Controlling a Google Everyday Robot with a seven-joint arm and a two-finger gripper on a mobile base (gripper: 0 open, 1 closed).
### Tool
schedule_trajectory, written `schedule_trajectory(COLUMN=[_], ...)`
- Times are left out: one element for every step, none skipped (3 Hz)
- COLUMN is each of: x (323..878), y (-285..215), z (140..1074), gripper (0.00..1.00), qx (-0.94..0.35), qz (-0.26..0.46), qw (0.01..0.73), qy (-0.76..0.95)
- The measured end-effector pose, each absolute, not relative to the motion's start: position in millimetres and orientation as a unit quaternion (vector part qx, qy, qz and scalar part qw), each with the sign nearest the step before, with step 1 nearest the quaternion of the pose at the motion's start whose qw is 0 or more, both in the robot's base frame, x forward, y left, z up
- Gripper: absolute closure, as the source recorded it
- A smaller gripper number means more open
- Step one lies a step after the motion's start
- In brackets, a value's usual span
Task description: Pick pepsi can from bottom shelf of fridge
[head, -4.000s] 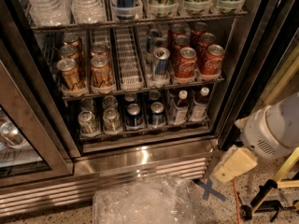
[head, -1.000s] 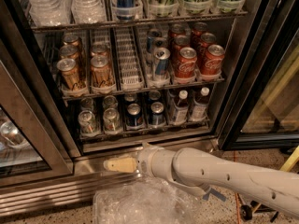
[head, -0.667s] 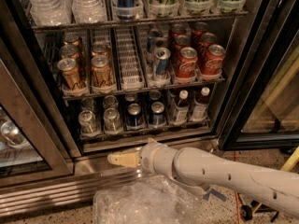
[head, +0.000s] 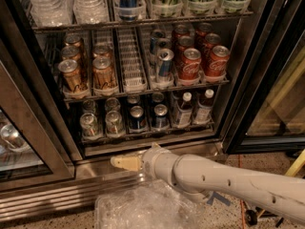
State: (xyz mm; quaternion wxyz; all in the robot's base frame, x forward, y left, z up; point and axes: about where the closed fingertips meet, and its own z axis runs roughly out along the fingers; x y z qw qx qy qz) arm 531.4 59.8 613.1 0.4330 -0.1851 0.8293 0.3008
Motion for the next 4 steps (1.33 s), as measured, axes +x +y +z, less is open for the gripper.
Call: schedule_trajectory(x=[531.6,530.6,543.8,561.9], y=[64.4,74.5,74.6,69.2], z=[590.6,577.7,577.7,580.1], gripper=[0.00,0.00,0.00,0.00], qx=[-0.165,-0.163,-0.154,-0.130], qz=[0.278,0.253,0.213,0.170], qw=[0.457,0.496,0.542,0.585], qy=[0.829,0.815,0.798,0.782])
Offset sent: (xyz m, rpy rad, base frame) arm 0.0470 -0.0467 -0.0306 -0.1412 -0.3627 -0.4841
